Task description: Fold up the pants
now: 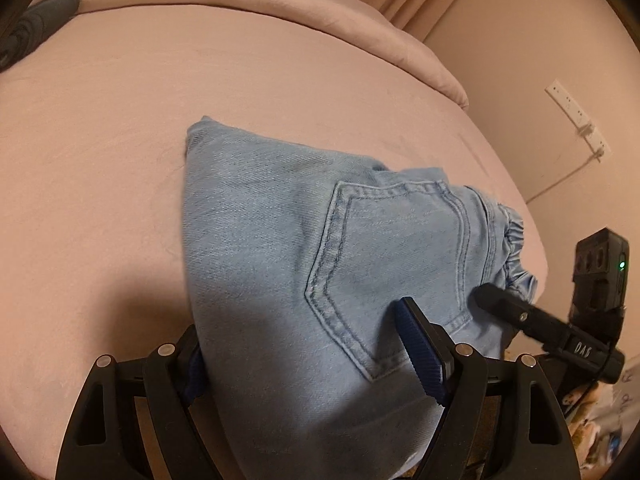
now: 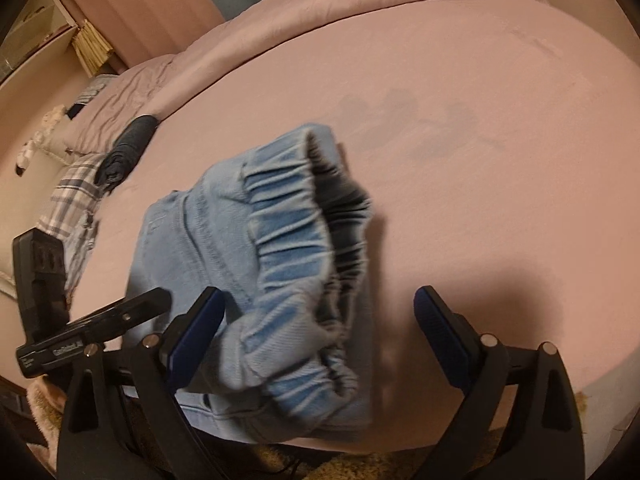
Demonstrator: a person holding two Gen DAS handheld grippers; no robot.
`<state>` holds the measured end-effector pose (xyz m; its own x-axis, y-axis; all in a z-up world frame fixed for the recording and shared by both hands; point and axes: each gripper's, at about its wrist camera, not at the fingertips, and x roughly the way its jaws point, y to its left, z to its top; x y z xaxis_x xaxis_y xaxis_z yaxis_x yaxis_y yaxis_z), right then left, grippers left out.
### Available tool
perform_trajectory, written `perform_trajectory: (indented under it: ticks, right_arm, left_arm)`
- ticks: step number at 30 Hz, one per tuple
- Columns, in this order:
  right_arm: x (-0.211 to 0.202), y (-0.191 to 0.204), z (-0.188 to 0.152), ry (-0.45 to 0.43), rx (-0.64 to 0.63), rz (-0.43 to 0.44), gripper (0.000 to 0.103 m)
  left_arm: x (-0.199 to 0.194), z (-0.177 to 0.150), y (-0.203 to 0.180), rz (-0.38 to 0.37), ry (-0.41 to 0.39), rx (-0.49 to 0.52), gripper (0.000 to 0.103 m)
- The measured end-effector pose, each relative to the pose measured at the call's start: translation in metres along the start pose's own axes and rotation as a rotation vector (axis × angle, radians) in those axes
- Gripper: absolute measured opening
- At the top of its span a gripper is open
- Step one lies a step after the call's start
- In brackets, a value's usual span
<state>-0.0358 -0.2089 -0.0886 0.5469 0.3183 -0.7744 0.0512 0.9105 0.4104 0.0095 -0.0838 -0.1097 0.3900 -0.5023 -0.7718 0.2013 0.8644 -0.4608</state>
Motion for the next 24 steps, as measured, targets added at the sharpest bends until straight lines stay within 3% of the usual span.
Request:
perform_trajectory:
  ticks: [4,7,11,14,16,20,24]
  right_arm:
    - [0.011,0.006,-0.003,0.017,-0.012,0.069,0.093]
    - [0.018,0.009,-0.005,0.015,-0.015,0.101,0.091]
    - [0.019,0.011,-0.004,0.000,0.002,0.110,0.068]
    - [0.014,0.011,-0.004,-0.014,0.015,0.106,0.056]
    - [0.009,0.019,-0.004,-0.030,0.004,0.077,0.052]
    - [0.000,0.029,0.000,-0.061,-0.019,0.039,0.048]
    - [-0.013,0.038,0.012,-0.104,-0.035,0.053,0.046]
  left_arm:
    - [0.002,0.004,0.001,-0.017,0.000,-0.018,0.080]
    - [0.004,0.005,0.000,-0.007,-0.006,-0.013,0.071]
    - [0.004,0.007,-0.009,0.063,-0.020,-0.026,0.054]
    - [0.002,0.009,-0.023,0.120,-0.046,-0.012,0.038]
    - [-0.002,0.009,-0.027,0.133,-0.063,-0.006,0.033]
    - [-0.014,0.014,-0.032,0.124,-0.082,-0.021,0.030]
    - [-0.040,0.014,-0.040,0.146,-0.149,0.009,0.030]
